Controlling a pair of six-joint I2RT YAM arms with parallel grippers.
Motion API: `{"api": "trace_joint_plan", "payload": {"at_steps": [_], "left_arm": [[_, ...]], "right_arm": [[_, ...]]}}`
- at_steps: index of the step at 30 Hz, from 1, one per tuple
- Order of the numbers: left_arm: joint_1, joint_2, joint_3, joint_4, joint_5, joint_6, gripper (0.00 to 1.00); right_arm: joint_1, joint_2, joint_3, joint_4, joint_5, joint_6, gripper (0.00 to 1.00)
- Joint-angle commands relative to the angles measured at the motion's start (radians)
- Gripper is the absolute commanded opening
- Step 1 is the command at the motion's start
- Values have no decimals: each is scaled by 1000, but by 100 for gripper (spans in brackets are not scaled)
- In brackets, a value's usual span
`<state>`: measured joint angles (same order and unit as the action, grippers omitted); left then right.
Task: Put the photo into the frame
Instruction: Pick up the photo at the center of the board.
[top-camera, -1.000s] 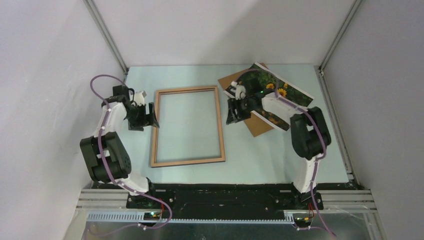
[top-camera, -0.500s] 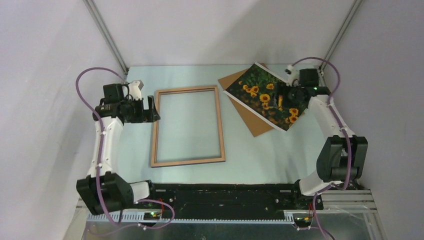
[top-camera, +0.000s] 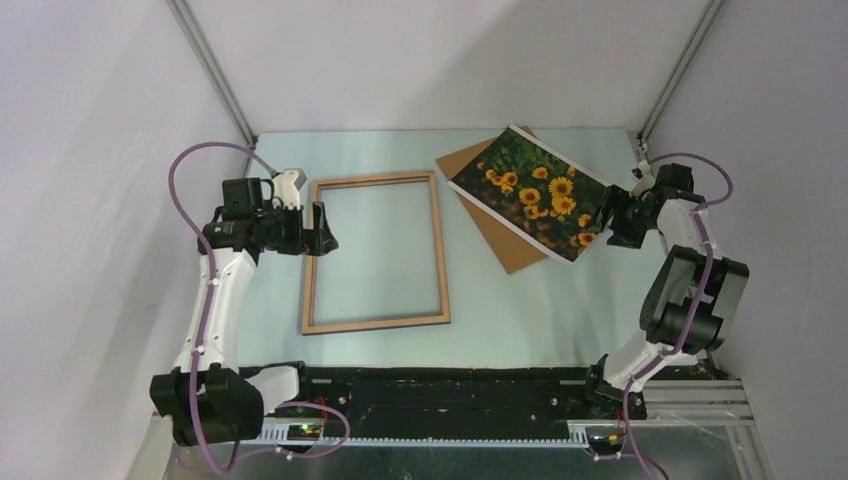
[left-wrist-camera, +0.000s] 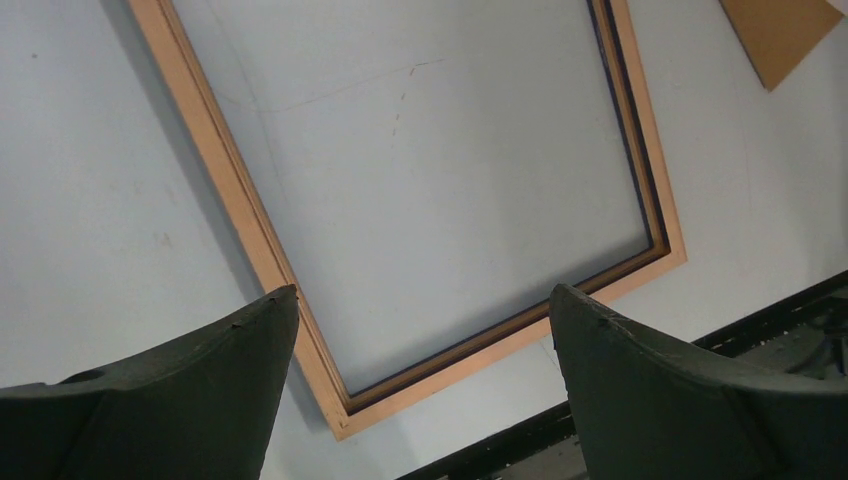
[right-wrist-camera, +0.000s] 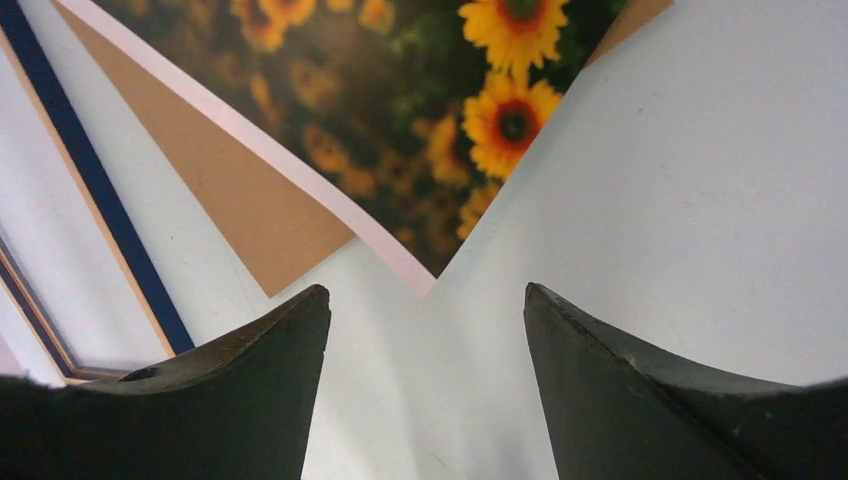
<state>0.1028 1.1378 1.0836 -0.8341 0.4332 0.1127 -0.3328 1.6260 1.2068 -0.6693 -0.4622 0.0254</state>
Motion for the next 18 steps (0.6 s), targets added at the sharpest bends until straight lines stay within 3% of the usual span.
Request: {"api": "trace_joint_plan", "payload": {"at_steps": [1, 18], "left_arm": [[-5, -2, 3, 50, 77, 3, 100], [-12, 185, 18, 159, 153, -12, 100]], "right_arm": [[-16, 83, -9, 37, -35, 21, 75], [-1, 322, -7, 159, -126, 116, 68]]}}
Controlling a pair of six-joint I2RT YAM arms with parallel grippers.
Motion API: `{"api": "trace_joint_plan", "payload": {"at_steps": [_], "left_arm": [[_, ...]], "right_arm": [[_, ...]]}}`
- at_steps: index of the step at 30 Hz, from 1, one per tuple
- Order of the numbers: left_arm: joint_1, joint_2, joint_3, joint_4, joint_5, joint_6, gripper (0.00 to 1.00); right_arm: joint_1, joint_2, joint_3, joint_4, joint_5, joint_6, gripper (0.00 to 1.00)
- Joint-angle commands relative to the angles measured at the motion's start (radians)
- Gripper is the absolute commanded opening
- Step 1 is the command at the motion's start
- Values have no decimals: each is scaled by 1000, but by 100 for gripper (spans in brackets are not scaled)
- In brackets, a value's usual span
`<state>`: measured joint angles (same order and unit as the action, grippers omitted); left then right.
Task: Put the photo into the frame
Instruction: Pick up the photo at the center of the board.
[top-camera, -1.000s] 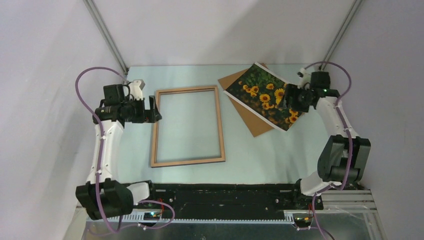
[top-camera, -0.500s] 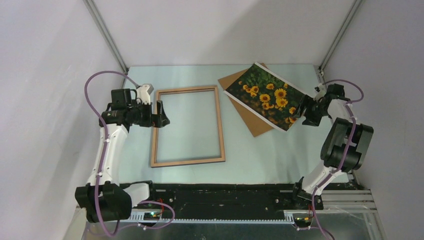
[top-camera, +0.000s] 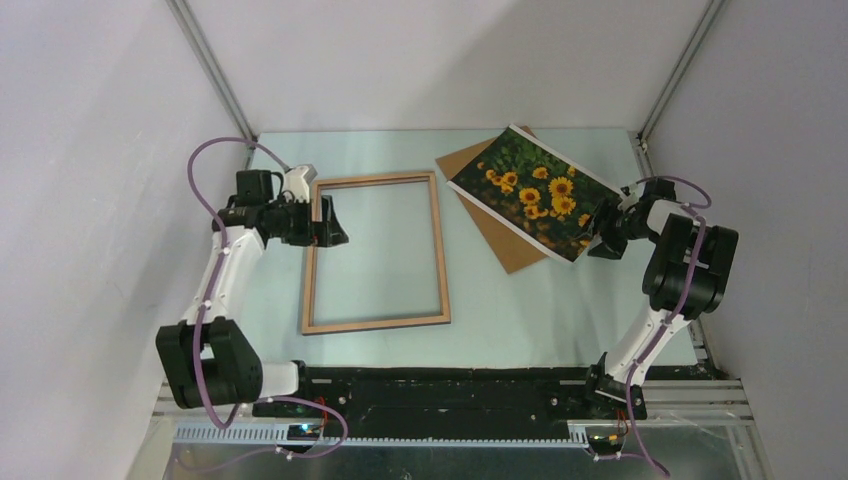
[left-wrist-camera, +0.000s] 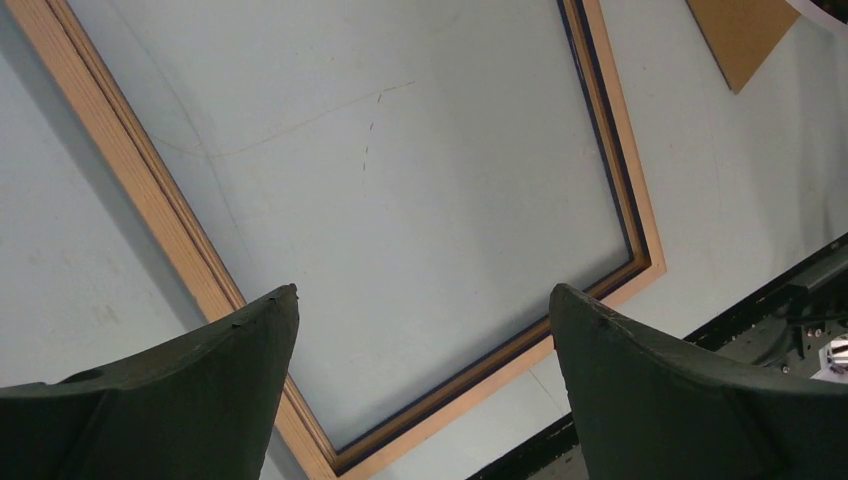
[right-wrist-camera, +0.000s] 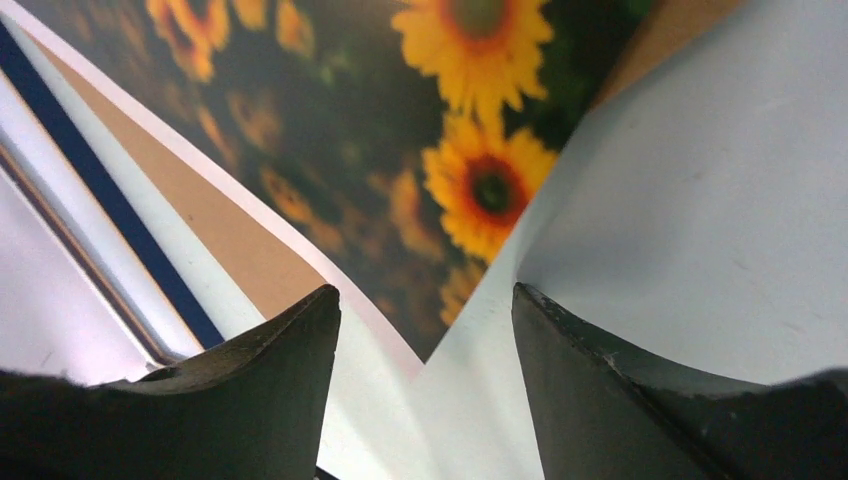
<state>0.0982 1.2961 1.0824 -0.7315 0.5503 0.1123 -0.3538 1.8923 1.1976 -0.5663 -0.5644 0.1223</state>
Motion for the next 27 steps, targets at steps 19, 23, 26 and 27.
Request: {"api": "trace_joint_plan", "payload": {"at_steps": [19, 23, 26, 27], "left_arm": [[-52, 152, 43, 102, 49, -56, 100], [-52, 168, 47, 106, 45, -57, 100], [-55, 179, 53, 106, 44, -56, 100], [-57, 180, 54, 105, 45, -57, 100]], "right_arm": [[60, 92, 0, 193, -166, 110, 31], [53, 33, -22, 228, -214, 139, 15], [45, -11, -38, 232, -234, 152, 5], [44, -33, -45, 231, -241, 153, 3]]}}
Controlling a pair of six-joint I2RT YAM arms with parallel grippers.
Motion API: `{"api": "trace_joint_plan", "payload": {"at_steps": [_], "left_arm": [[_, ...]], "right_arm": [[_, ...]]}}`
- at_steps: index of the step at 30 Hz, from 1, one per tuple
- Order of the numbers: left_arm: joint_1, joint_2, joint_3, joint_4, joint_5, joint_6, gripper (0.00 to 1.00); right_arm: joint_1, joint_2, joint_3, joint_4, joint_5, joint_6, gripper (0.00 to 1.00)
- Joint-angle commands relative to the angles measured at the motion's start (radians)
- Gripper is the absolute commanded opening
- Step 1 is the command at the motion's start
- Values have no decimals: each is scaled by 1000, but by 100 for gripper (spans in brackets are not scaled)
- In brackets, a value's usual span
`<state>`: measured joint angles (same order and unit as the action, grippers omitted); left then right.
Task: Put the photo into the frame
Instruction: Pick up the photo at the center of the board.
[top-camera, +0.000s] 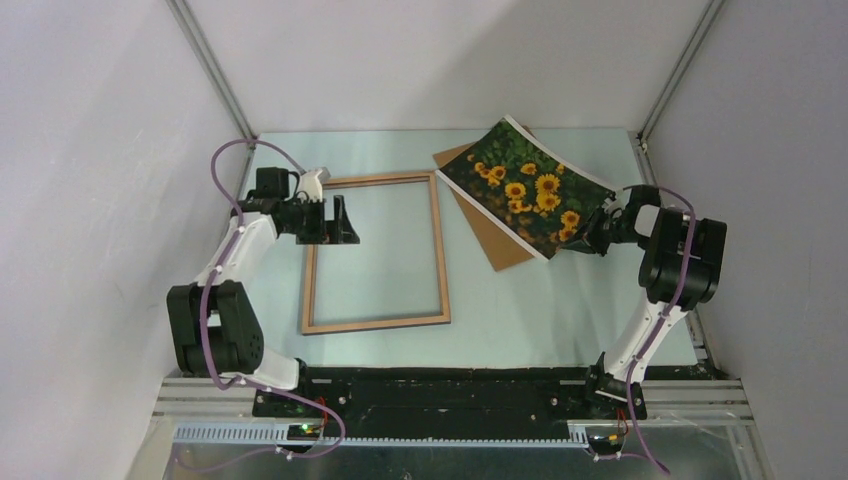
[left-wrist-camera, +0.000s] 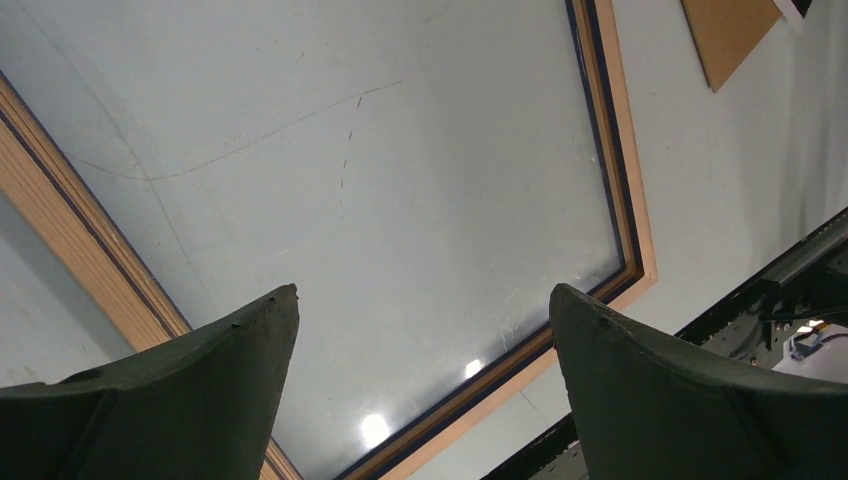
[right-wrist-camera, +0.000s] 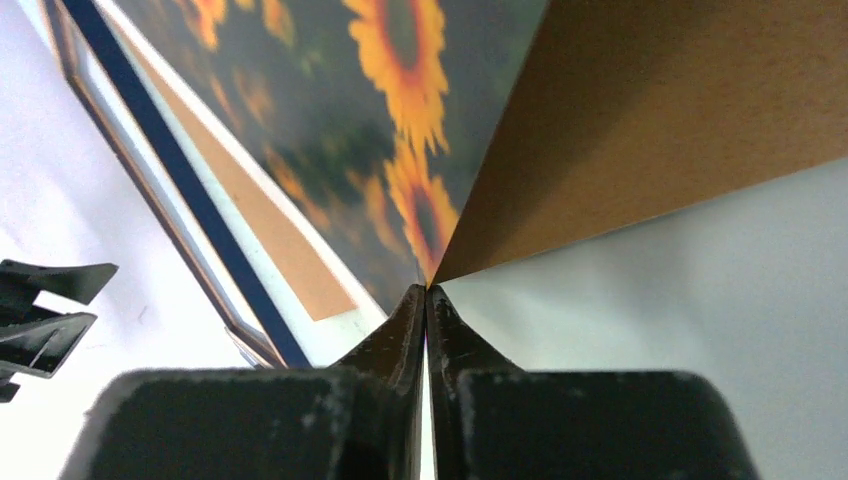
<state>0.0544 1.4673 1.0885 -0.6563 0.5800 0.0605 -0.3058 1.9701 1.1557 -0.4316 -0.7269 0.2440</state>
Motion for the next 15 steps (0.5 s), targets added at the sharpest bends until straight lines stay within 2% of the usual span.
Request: {"api": "trace_joint_plan", "payload": {"at_steps": [1, 11, 15], "left_arm": [[-14, 11, 51, 32, 15, -4, 100], [-45, 37, 85, 32, 21, -3, 100], [-101, 50, 110, 31, 11, -4, 100]], "right_arm": [[-6, -122, -9, 87, -81, 30, 1], [1, -220, -15, -2, -109, -35, 0], [32, -287, -16, -5, -104, -53, 0]]}}
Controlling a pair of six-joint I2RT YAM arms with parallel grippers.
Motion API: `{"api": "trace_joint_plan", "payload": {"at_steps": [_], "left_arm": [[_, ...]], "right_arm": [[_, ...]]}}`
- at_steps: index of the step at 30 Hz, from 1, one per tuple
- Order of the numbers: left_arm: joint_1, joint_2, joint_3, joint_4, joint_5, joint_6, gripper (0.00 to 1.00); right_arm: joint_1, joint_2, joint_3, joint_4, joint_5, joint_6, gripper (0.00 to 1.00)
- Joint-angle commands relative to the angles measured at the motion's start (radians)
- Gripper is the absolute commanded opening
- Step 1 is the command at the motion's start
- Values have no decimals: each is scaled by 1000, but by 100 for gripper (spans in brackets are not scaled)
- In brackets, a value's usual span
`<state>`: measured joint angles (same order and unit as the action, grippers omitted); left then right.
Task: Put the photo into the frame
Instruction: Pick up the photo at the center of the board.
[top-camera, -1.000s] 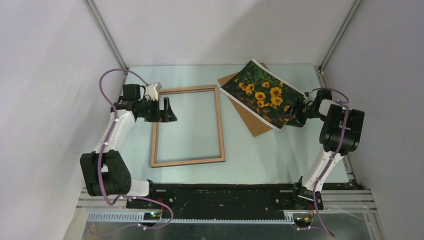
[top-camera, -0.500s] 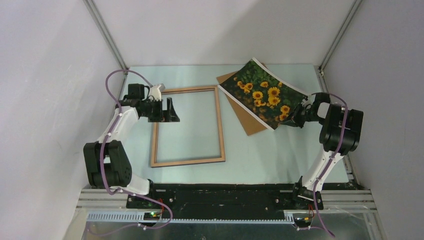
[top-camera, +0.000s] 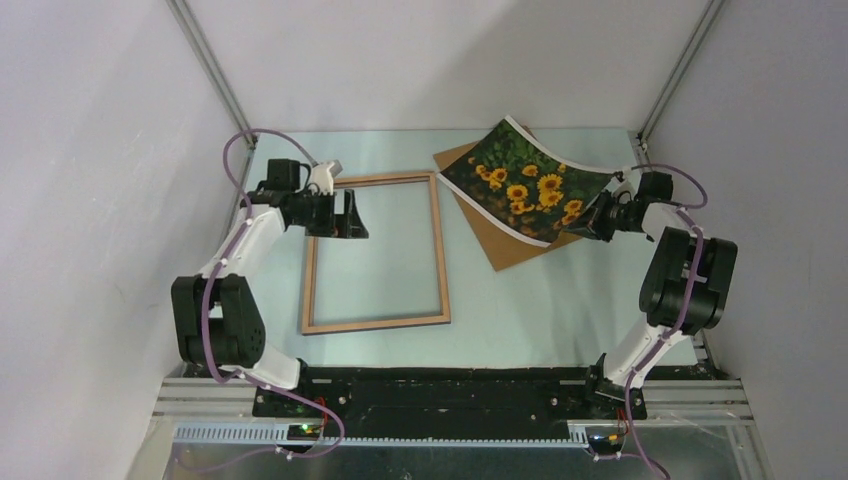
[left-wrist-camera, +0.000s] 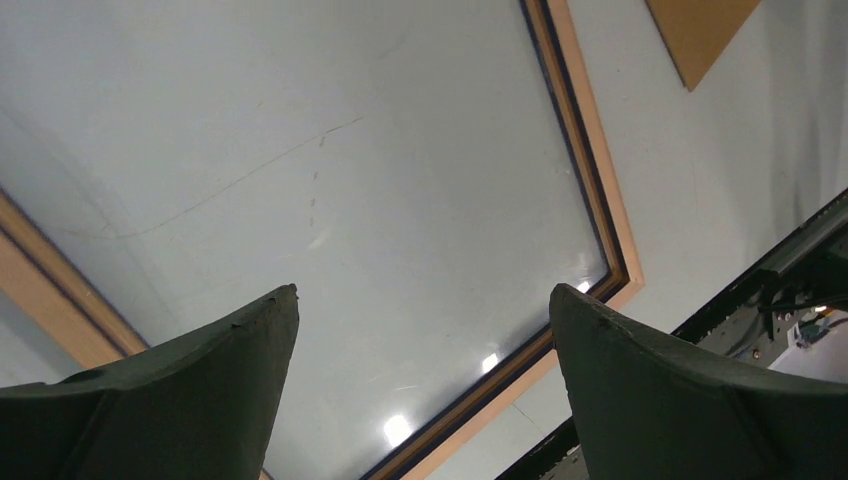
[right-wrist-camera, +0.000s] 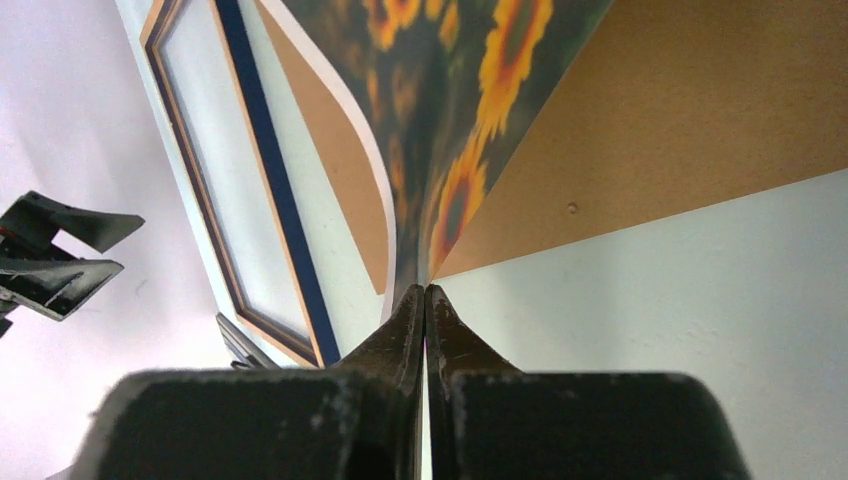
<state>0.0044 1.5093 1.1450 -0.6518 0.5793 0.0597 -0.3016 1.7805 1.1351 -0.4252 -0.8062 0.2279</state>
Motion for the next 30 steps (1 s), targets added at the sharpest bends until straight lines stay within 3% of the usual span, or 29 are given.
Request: {"api": "trace_joint_plan", "payload": {"at_steps": [1, 9, 15, 23, 30], "left_arm": [[-57, 15, 62, 26, 6, -3, 100], [-106, 70, 146, 26, -22, -45, 100], [-202, 89, 224, 27, -31, -22, 100], [-519, 129, 385, 26, -282, 91, 100], [-763, 283, 615, 27, -515, 111, 100]], "right_arm": [[44, -114, 5, -10, -21, -39, 0], [206, -342, 5, -27, 142, -117, 0], [298, -406, 30, -47, 209, -115, 0], [342, -339, 94, -95, 168, -57, 0], [334, -289, 129, -120, 148, -14, 0]]}}
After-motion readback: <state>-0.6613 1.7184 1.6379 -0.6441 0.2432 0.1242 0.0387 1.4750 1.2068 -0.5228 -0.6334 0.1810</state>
